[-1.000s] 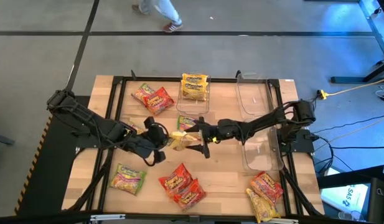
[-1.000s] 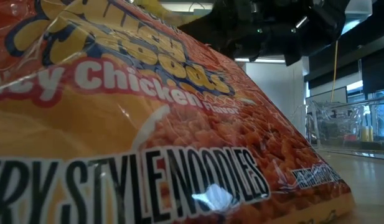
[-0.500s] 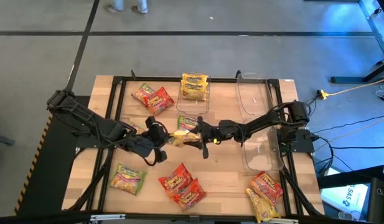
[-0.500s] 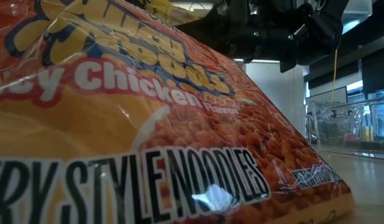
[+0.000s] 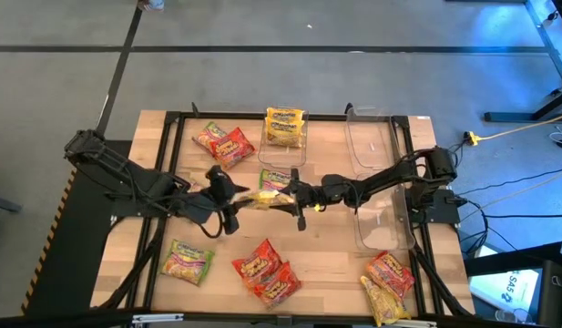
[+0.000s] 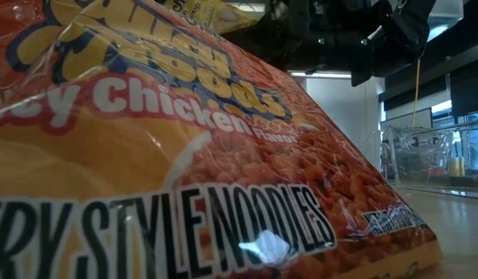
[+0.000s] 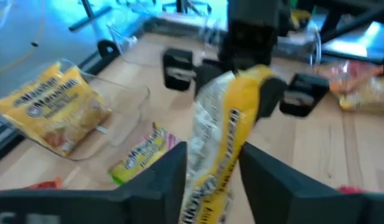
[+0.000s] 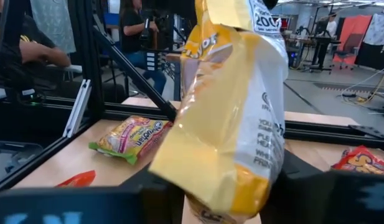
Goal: Sort Maruchan noodles
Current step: Put the yellow noodle pack into the top left transparent bin
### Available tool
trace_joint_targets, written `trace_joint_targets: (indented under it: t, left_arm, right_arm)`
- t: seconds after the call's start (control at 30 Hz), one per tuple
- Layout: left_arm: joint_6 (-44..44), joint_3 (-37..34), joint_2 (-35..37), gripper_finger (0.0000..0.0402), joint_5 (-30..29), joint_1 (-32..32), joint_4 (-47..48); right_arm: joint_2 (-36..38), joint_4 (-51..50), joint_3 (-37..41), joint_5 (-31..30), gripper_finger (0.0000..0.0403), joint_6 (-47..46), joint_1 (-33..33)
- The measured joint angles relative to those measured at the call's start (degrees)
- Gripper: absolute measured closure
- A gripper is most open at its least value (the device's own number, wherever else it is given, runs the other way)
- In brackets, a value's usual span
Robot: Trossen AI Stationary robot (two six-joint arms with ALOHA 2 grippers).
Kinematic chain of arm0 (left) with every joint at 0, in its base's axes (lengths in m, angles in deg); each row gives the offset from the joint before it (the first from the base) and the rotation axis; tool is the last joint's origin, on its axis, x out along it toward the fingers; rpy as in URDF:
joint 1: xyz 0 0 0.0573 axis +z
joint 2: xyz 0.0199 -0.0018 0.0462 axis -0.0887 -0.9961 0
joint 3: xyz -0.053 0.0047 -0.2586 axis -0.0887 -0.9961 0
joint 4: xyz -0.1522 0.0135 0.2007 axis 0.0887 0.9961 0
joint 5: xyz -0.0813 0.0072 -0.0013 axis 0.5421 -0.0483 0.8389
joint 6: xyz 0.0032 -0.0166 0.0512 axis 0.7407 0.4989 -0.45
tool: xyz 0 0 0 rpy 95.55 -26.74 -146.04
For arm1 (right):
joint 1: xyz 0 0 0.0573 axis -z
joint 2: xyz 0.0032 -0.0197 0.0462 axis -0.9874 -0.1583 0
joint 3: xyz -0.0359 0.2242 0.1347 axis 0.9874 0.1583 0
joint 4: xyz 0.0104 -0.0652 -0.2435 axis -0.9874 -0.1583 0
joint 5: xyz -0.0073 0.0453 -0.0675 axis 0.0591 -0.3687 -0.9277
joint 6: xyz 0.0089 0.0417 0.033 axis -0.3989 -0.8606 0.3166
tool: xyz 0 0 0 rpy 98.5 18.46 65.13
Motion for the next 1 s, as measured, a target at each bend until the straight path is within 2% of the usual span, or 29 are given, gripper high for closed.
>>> trace_joint_targets:
  t: [0.2,0.43,0.77,1.0]
  left_arm:
    - [-2.0,0.0,2.0,0.0196,-3.0,0.0,0.7]
    - [-1.1,0.0,0.8,0.0187,-3.1,0.4,0.8]
    - [-0.1,0.0,0.6,0.0183,4.9,0.4,0.5]
    - [0.0,0.0,0.6,0.0146,6.4,1.0,0.6]
  right_arm:
    - [1.0,-0.1,1.0,0.0,0.0292,1.2,0.0]
    - [1.1,0.0,1.0,0.2,0.0292,1.3,0.0]
    - [2.3,-0.3,1.0,0.6,0.0291,1.3,0.0]
    - [3.2,-1.0,1.0,0.4,0.029,1.4,0.0]
